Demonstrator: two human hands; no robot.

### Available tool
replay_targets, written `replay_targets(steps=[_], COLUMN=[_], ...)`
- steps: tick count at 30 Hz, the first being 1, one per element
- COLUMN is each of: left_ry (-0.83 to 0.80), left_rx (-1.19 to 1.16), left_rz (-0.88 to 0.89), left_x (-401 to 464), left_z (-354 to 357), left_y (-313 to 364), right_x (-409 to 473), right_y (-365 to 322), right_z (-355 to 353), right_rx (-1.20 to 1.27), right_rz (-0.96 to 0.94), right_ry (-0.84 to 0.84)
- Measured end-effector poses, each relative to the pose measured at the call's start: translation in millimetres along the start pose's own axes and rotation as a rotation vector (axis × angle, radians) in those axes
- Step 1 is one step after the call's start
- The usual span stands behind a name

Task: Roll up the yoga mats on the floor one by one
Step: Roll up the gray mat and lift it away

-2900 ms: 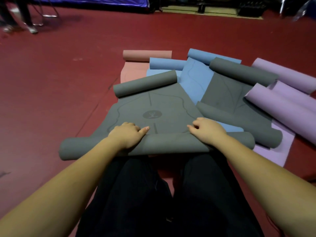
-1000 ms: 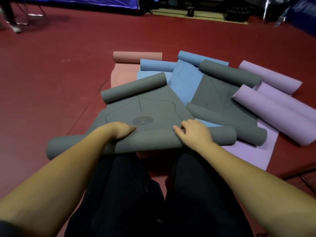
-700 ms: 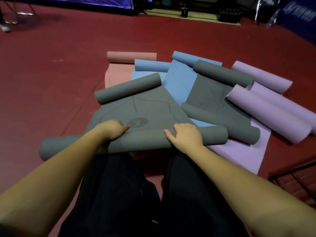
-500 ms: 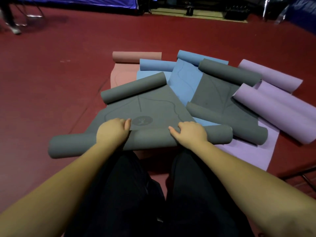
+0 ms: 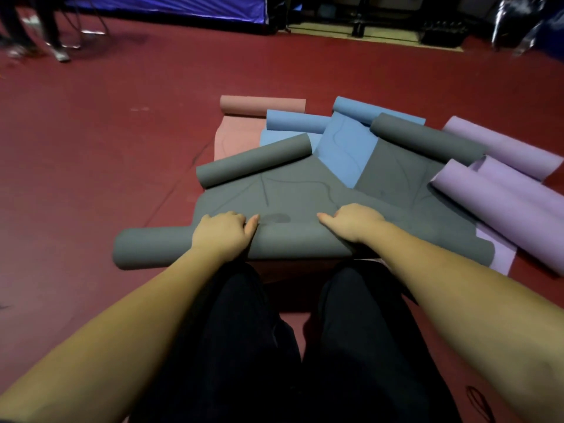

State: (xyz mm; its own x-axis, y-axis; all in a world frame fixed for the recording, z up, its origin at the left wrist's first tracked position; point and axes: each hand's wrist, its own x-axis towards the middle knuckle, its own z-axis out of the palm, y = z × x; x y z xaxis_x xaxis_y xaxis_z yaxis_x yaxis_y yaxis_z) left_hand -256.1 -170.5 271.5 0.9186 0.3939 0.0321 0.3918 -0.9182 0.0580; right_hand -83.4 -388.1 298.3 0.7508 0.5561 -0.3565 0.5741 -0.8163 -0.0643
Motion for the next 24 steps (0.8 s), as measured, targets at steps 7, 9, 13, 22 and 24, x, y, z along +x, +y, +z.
replay_targets(steps=[7,9,13,22,24], left_ry=[-0.265,-0.358,-0.493,-0.639,-0.653], left_rx=[0.01,-0.028,-0.075,-0.196,-0.212], left_rz=[-0.078,-0.092,-0.124,-0.179,-0.177], left_x=[5.4,6.1,16.3,37.2,41.6], left_z=[-27.4,-24.3,-22.9,-19.2,-18.3], left_y=[7.7,6.8,3.8,4.3,5.2], right_x=[-5.7,1.1,15.2,-6.0,-14.0], right_y=[7.7,7.6,10.7,5.2,2.3], right_z=[-11.3,-5.6,11.1,26.2,32.7], right_rx=[0.148,0.157,0.094,-0.015,-0.029], right_rz=[-0.021,-0.016,-0.063,-0.113,-0.121], right_ry=[-0.311,-0.345,-0.198,0.331,0.387])
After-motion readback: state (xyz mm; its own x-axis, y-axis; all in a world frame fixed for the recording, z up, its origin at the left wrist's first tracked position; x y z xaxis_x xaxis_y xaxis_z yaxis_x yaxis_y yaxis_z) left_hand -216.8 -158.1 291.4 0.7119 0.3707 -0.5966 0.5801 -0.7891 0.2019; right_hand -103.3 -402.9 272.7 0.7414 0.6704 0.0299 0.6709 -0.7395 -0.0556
